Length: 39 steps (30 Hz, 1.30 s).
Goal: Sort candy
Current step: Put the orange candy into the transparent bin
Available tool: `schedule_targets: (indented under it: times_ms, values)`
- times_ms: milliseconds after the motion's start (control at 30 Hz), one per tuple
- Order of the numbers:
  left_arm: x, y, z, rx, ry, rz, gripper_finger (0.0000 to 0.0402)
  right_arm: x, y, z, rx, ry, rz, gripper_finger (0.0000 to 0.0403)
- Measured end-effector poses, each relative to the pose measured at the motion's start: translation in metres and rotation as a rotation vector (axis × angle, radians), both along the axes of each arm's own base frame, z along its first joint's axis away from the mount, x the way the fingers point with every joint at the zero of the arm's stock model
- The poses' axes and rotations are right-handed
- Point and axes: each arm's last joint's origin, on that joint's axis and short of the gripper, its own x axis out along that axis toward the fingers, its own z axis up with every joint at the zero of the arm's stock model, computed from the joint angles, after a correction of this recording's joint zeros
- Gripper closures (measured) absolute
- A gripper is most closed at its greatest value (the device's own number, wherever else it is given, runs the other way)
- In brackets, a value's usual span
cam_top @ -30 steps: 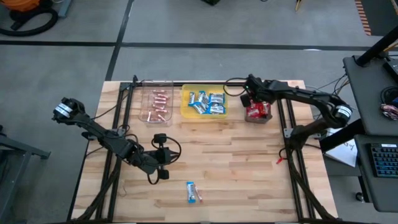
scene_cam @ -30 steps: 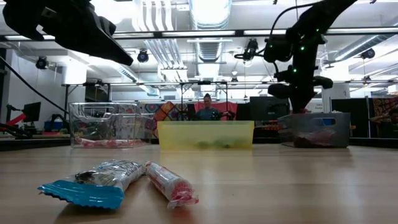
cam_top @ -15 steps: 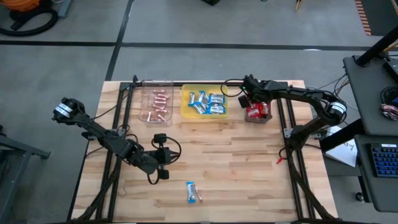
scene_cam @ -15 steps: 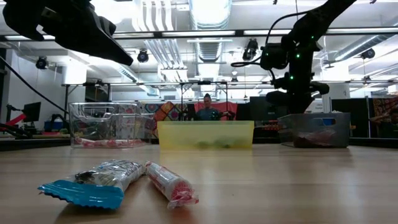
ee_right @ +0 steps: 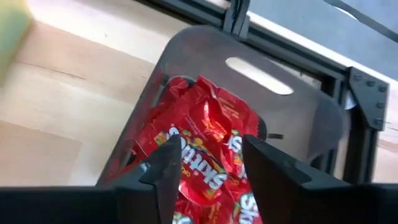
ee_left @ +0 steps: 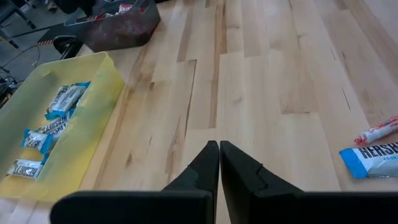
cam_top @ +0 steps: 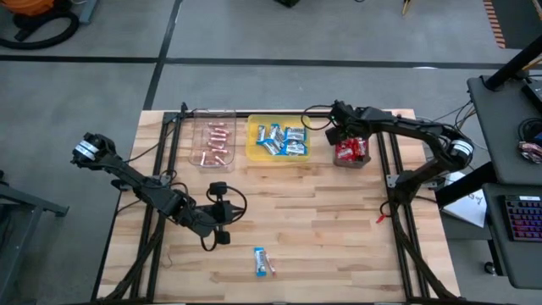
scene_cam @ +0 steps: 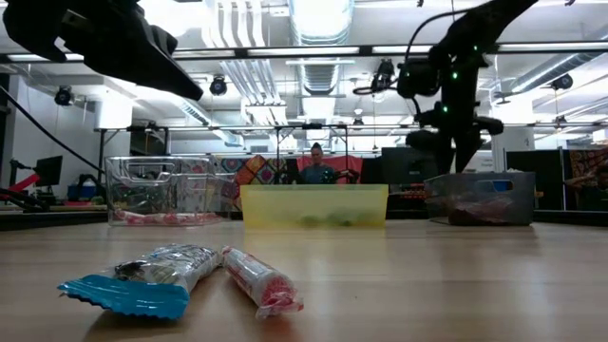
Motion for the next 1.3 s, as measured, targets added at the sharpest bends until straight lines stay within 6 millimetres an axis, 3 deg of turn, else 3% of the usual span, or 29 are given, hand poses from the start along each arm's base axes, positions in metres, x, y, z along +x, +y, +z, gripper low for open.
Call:
schedule_targets:
  times_ms: [267,567,733,1000,1300]
  values:
    - [0.000,-0.004,-0.001,-0.081,0.043,-0.098,0.0402,0.019,0.027,0.042,0.060,-0.150,0.121,0.0222]
    - [0.000,-0.009,-0.002,-0.205,0.086,-0.215,0.0402,0.048,0.107,0.073,0.065,-0.304,0.383,0.0237]
    - [0.004,-0.014,0.000,-0.261,0.058,-0.274,0.0398,0.058,0.160,0.070,0.116,-0.344,0.509,0.0244]
    - [0.011,-0.020,-0.014,-0.251,0.084,-0.280,0.0382,0.074,0.244,0.051,0.225,-0.484,0.621,0.0257]
    - [0.009,-0.020,-0.013,-0.249,0.090,-0.281,0.0381,0.113,0.313,0.035,0.318,-0.634,0.702,0.0258]
